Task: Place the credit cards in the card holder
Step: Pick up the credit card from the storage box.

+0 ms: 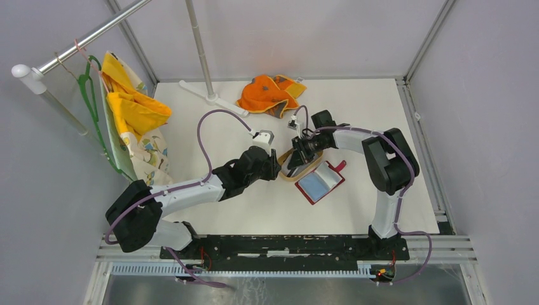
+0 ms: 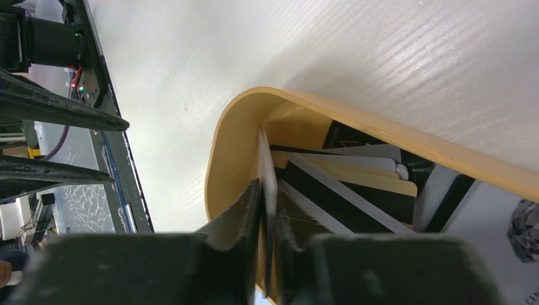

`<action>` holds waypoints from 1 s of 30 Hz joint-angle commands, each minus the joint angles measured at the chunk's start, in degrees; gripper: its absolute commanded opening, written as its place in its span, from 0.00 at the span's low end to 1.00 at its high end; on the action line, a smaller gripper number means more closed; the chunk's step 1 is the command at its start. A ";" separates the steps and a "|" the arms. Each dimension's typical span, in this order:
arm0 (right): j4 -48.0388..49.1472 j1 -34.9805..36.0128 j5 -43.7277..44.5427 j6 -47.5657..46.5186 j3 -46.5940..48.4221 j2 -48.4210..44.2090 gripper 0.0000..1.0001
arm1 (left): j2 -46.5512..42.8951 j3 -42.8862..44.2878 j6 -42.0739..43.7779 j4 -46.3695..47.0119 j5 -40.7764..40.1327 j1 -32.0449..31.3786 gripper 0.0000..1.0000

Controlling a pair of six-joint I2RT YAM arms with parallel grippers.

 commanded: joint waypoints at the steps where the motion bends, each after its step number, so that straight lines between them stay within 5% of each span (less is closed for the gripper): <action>1: -1.06 -1.16 0.29 -1.15 2.58 -2.30 0.07 | -2.40 -0.19 -1.12 2.57 -0.30 0.14 0.36; 7: 2.07 -4.42 -5.76 1.71 1.34 -5.30 0.02 | -2.68 -0.11 -1.03 2.41 -0.22 0.20 0.36; 18: 4.19 -5.26 -7.99 2.87 0.11 -2.76 0.25 | -2.47 -0.29 -1.29 2.49 -0.05 0.18 0.36; 30: 4.27 -6.13 -7.91 2.88 -0.39 -3.22 0.23 | -2.65 -0.63 -1.38 2.67 0.35 0.16 0.36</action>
